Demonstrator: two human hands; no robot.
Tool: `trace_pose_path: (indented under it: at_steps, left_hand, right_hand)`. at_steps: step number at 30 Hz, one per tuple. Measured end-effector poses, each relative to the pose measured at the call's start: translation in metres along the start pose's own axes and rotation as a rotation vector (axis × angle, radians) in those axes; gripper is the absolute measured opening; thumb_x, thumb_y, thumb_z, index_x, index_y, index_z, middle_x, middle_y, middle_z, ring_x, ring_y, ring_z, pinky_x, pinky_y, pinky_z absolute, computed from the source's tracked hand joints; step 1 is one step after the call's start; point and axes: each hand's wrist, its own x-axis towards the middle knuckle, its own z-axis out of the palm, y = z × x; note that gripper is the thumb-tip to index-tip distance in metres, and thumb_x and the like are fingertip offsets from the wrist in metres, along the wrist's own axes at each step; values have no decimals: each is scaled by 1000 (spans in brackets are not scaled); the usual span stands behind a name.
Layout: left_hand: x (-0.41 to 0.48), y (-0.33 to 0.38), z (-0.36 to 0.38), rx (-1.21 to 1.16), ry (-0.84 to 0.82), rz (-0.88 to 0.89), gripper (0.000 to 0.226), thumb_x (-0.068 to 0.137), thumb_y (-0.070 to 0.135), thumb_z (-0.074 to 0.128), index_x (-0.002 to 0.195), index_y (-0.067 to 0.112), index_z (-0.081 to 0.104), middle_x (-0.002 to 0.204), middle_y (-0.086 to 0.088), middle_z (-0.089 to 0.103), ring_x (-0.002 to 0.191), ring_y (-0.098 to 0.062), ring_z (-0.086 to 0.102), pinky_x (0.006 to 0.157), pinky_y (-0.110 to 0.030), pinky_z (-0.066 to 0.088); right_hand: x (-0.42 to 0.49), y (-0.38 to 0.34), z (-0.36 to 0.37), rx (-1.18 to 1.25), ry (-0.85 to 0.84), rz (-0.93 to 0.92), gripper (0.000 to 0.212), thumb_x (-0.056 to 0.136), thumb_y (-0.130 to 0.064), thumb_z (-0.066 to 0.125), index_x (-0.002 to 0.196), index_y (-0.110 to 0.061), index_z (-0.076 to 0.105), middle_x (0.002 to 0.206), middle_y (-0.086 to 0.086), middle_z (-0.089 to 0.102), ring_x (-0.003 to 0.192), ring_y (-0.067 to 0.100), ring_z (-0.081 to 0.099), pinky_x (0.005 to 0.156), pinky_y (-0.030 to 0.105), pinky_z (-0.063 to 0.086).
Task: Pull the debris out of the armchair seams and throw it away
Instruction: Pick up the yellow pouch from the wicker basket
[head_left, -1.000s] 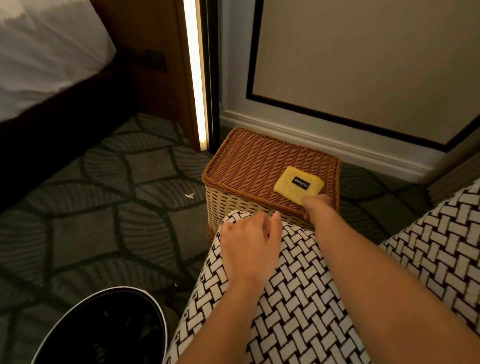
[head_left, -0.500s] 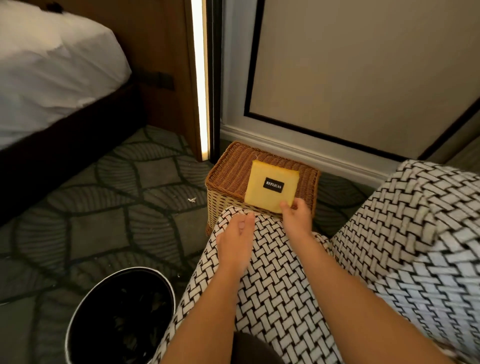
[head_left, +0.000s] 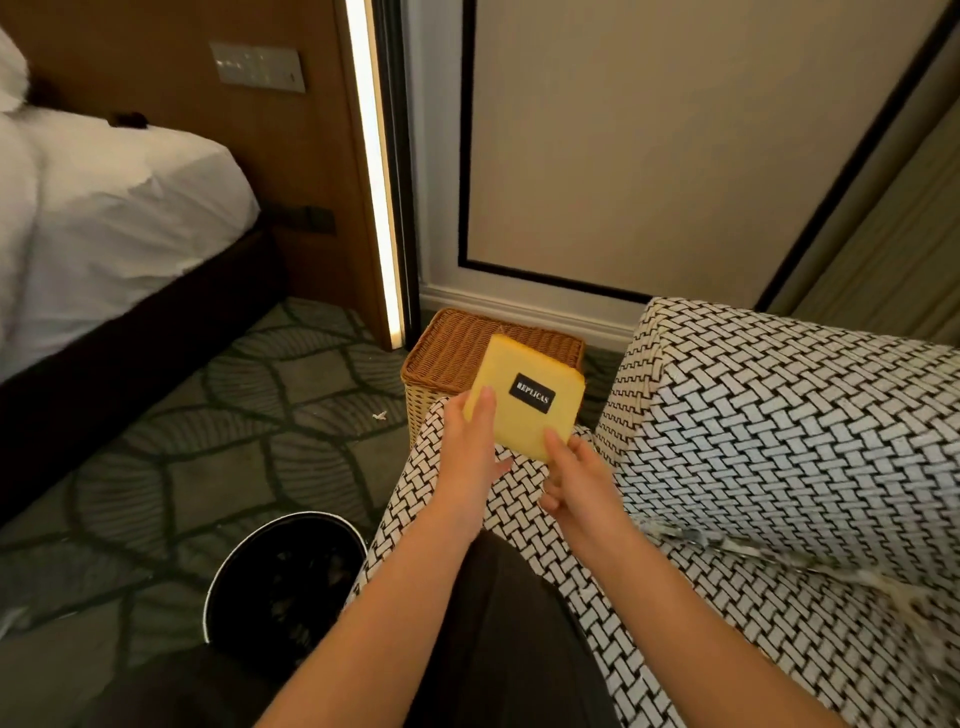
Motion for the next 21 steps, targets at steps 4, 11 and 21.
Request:
trace_pose_path:
  at_steps: [4,11,21]
  left_hand:
    - [-33,4,4,61,23,171,26,96,31,41,121,25,45,110,0,53,99,-13,54,71,-32,55]
    - [-75,-13,-7,158,-117,338,18,98,24,41,106,15,54,93,-1,58,74,-8,57,55,-24,52]
    - [-98,-14,0,-31,-294,13,30,93,44,44,120,31,40,115,-2,58,102,-20,62,88,-44,51]
  right_hand:
    - [-41,-17,-13,-148,-10,-71,18,90,-30,57,96,-13,56,60,-4,39,51,7,33,47,21,31]
    - [-85,-36,-41,-250,-40,-161,21,92,-30,53,109,-19,60,68,-5,50,53,6,36,46,18,31]
    - [-109,-32,-57,-489,166,-558,8,91,-28,56,93,-24,62,62,3,59,53,4,48,48,20,41]
